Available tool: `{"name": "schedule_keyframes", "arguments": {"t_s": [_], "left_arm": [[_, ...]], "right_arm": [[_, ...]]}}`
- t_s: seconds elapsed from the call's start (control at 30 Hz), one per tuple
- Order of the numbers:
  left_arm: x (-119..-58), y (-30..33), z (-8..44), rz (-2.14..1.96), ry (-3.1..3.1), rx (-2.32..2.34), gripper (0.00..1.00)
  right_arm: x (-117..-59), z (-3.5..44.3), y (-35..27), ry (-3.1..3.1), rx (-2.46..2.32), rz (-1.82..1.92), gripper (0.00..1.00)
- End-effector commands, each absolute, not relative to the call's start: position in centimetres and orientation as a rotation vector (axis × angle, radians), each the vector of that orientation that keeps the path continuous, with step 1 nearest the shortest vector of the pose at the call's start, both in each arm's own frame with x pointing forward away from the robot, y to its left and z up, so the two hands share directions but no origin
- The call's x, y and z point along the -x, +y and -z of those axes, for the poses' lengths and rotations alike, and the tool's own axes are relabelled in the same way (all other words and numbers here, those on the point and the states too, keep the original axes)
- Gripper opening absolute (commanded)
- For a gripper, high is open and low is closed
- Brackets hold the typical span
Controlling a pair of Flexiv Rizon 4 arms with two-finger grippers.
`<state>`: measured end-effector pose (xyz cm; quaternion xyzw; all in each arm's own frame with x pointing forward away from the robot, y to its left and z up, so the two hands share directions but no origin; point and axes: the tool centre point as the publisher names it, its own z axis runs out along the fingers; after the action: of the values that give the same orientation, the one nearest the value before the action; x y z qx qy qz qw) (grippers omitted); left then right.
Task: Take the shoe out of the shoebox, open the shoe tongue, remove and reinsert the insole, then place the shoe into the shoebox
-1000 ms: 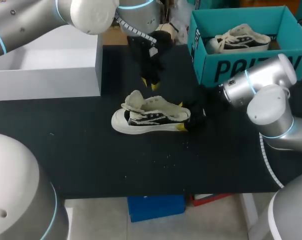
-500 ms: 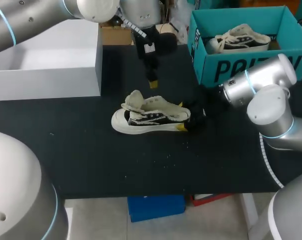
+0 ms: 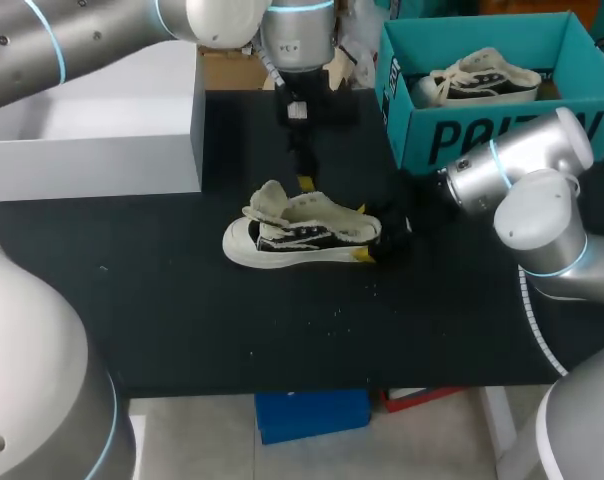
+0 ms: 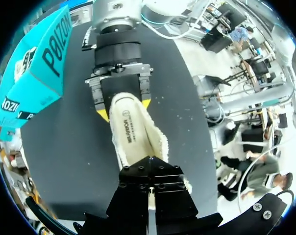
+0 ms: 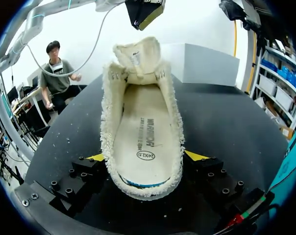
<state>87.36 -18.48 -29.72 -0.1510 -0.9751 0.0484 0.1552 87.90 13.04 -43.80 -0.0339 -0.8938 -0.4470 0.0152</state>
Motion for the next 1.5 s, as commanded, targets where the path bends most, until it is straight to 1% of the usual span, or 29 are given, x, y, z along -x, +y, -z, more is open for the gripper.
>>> {"name": "schedule_keyframes", "arguments": {"t_s": [0.03, 0.53, 0.97, 1.07, 1.2, 1.5], "left_arm": [[-87.9, -19.4, 30.7, -0.134, -2.673, 0.764, 0.00], [-86.9, -19.4, 32.5, -0.227, -2.718, 0.456, 0.00], [-86.5, -19.5, 32.1, -0.226, -2.715, 0.479, 0.00], [-86.7, -19.2, 32.1, -0.187, -2.740, 0.424, 0.00], [-87.0, -19.2, 32.8, -0.135, -2.756, 0.351, 0.00], [-87.6, -19.4, 35.5, -0.175, -2.736, 0.273, 0.00]], "right_arm": [[-88.0, 44.0, 13.1, -2.781, 0.108, 1.390, 0.00], [-88.0, 44.0, 13.1, -2.781, 0.108, 1.390, 0.00], [-88.0, 44.0, 13.1, -2.781, 0.108, 1.390, 0.00], [-88.0, 44.0, 13.1, -2.781, 0.108, 1.390, 0.00], [-88.0, 44.0, 13.1, -2.781, 0.108, 1.390, 0.00], [-88.0, 44.0, 13.1, -2.781, 0.108, 1.390, 0.00]]}}
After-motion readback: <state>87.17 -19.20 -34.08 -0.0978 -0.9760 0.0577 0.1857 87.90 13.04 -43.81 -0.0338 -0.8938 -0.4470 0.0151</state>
